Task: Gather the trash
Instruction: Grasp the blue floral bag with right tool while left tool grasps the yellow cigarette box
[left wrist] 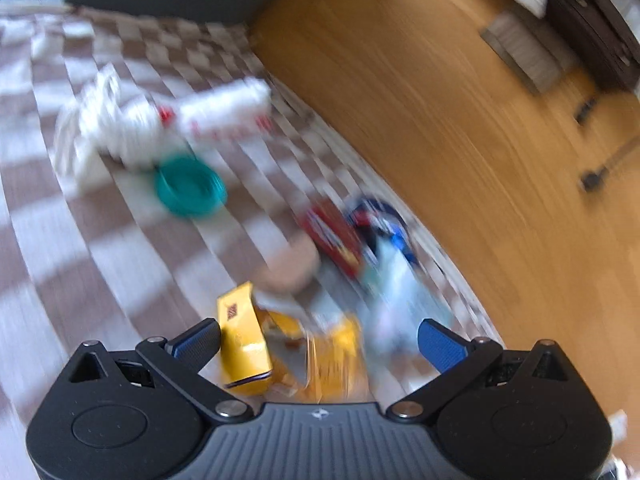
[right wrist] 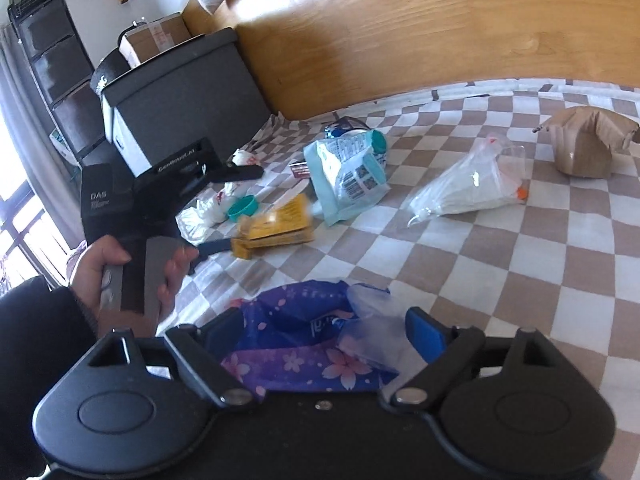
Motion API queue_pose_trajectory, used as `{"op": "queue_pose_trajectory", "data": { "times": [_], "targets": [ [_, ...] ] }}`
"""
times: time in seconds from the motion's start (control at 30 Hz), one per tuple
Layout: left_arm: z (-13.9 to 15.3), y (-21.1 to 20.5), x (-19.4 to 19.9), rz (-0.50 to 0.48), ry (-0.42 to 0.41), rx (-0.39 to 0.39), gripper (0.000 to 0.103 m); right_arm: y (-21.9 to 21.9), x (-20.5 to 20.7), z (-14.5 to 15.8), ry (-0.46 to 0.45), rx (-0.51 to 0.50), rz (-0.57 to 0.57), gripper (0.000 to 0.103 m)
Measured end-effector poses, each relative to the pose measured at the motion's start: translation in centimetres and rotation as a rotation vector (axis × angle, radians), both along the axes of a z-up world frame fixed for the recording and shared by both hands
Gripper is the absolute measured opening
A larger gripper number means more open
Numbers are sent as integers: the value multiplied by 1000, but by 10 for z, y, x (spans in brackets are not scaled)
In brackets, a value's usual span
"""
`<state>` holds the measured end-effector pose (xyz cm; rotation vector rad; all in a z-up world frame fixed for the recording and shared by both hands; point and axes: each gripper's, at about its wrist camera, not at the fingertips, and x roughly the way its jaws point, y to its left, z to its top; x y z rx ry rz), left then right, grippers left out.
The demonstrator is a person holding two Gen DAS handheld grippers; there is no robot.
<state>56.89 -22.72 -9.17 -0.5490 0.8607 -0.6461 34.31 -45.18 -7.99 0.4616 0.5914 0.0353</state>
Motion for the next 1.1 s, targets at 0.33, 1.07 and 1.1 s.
{"op": "queue_pose_trajectory", "data": {
  "times": [0.33,1.07,1.1],
  "targets": [
    [40,-28,-72,-293,-291,337,103,-10,-1,-8,35,28,0,88],
    [19,-115,-18,-537,-401,893,103,-18,-2,-5,118,-5,-13,20],
    [16,-117,-17,-528,-397,911,103,-20,-2,-5,122,-4,-20,20]
  ]
}}
